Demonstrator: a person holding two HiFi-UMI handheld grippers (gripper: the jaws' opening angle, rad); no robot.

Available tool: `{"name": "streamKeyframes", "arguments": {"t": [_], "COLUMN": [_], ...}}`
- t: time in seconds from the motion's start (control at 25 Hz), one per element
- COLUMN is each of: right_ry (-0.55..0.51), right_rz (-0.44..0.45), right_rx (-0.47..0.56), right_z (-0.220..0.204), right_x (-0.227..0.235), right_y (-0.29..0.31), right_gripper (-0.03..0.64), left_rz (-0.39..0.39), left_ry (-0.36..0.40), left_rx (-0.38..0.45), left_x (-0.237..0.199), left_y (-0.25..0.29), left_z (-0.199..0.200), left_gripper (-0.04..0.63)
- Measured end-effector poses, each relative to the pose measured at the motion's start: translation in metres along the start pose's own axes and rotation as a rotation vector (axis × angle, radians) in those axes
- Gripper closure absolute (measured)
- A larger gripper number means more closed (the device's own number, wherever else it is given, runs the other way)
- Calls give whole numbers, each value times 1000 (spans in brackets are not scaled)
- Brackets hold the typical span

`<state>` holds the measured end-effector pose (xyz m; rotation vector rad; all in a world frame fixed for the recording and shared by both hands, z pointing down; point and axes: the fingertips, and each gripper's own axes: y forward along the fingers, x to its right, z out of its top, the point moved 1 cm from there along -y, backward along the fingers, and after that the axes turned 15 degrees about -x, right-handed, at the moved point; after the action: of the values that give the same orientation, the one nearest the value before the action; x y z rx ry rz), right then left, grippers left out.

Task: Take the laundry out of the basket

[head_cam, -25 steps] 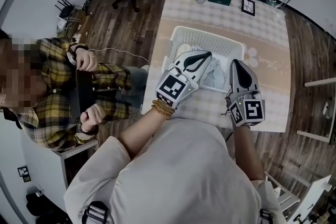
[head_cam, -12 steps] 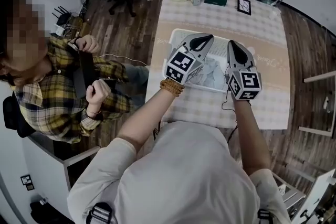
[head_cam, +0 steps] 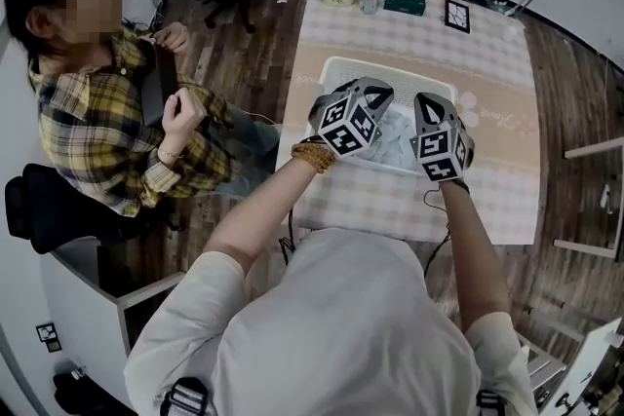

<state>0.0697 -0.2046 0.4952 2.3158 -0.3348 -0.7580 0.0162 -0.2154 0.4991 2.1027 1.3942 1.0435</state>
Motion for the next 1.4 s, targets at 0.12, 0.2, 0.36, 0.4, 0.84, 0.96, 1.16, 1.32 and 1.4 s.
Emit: {"name": "streamKeyframes", "arguments": {"t": [0.12, 0.2, 0.36, 0.4, 0.84, 0.96, 1.16, 1.32, 1.4], "right_ry": [-146, -183, -257, -279, -458, -463, -449, -464, -477], "right_rz": [27, 64, 211, 256, 653, 674, 691, 735, 754], "right_rx": [-96, -104, -153, -170, -393, -417, -442, -471, -489], "right_z": [-9, -8, -15, -18, -55, -61, -70, -82, -88], "right_x": [-14, -19, -40, -47, -97, -102, -111, -126, -135], "right_y": [14, 15, 23, 25, 47, 54, 82, 103, 112], "right_gripper": [609, 610, 609, 609, 314, 295, 295, 264, 259], "left_rz": [-23, -66, -214, -267, -576, -601, -620, -647, -665], "left_ry": [137, 172, 225, 243, 441, 453, 465, 478, 487], "left_rx": [-111, -143, -212, -239, -485, -497, -540, -592, -617], "left_x": [11, 16, 33, 40, 77, 84, 81, 83, 88], "left_y": [14, 17, 24, 26, 46, 55, 79, 99, 105], "left_z": [-13, -16, -27, -33, -82, -91, -107, -126, -136], "left_gripper": [577, 575, 570, 565, 368, 355, 319, 282, 279]}}
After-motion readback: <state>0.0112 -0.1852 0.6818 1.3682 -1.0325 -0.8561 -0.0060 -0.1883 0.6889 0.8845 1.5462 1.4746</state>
